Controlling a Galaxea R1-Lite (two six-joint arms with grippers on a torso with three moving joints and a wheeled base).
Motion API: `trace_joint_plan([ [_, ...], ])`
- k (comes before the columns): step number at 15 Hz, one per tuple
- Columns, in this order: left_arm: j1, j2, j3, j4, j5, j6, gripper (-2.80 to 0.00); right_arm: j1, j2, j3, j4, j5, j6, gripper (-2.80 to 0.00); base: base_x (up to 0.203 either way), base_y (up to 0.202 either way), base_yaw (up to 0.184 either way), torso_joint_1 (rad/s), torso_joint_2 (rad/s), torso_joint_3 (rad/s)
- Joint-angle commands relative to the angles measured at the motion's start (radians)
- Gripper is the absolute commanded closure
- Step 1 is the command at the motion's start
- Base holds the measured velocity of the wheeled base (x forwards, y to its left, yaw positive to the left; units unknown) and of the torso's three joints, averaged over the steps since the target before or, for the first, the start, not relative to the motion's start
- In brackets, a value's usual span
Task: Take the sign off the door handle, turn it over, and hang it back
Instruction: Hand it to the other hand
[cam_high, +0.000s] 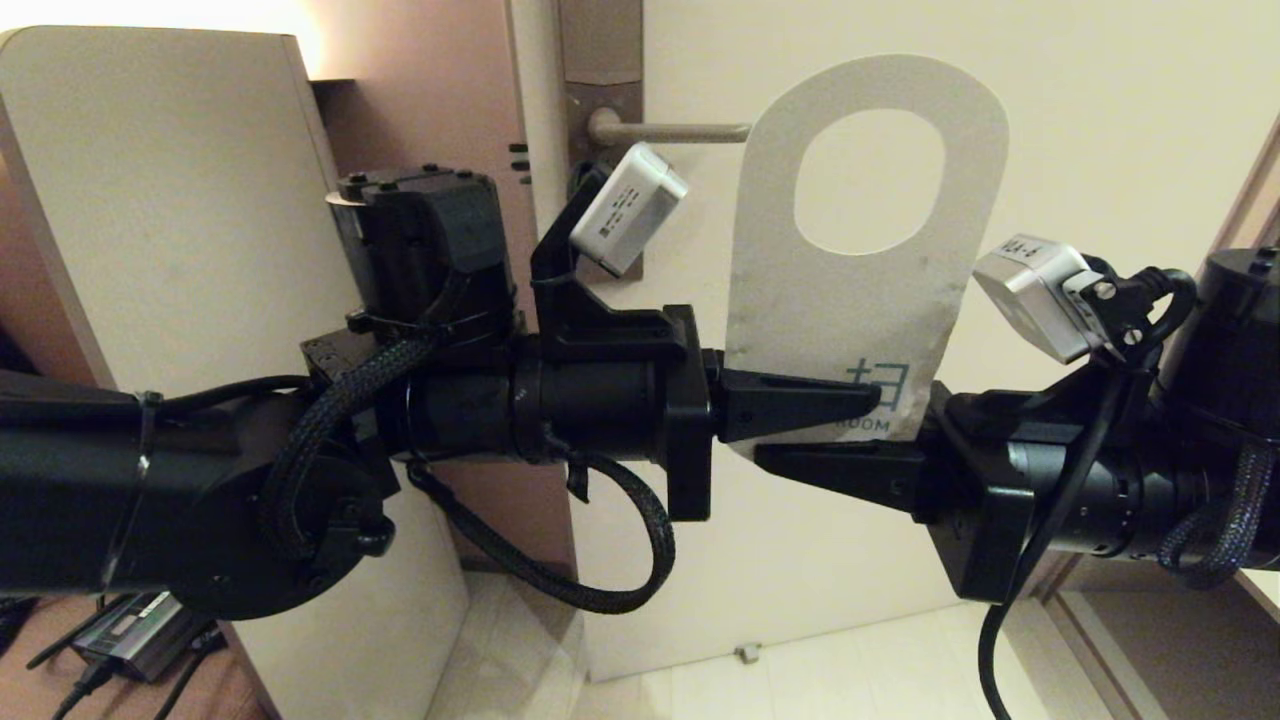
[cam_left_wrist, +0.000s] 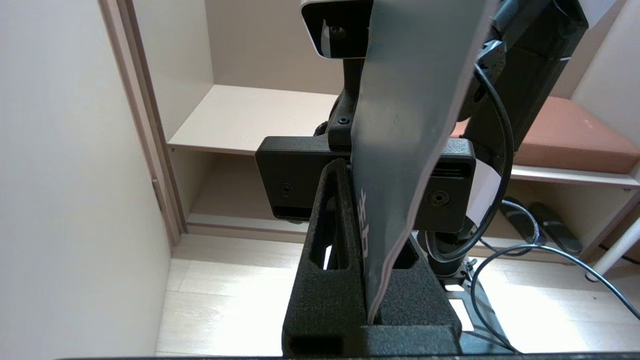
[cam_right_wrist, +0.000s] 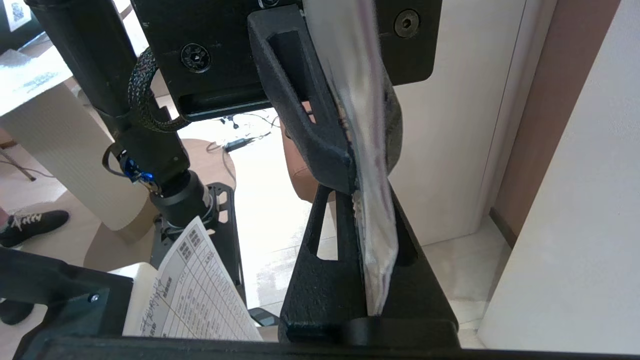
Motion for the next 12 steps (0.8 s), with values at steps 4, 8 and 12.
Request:
trace_joint_plan([
  [4,-0.003,0.0,0.002,-0.004,-0.004,-0.001,-2.8,0.0,0.0,0.022,-0.021,0.005,0.001,0.0,0.0,0.0,0.0,0.0,0.0,0.0],
  [8,0.002,-0.002,0.004,-0.004,-0.004,0.0,-2.8,0.0,0.0,0.023,-0.021,0.005,0.0,0.0,0.0,0.0,0.0,0.0,0.0,0.0],
  [12,0.061,-0.02,0.033,-0.004,-0.004,0.002,-2.8,0.0,-0.003,0.022,-0.021,0.005,0.001,0.0,0.0,0.0,0.0,0.0,0.0,0.0],
])
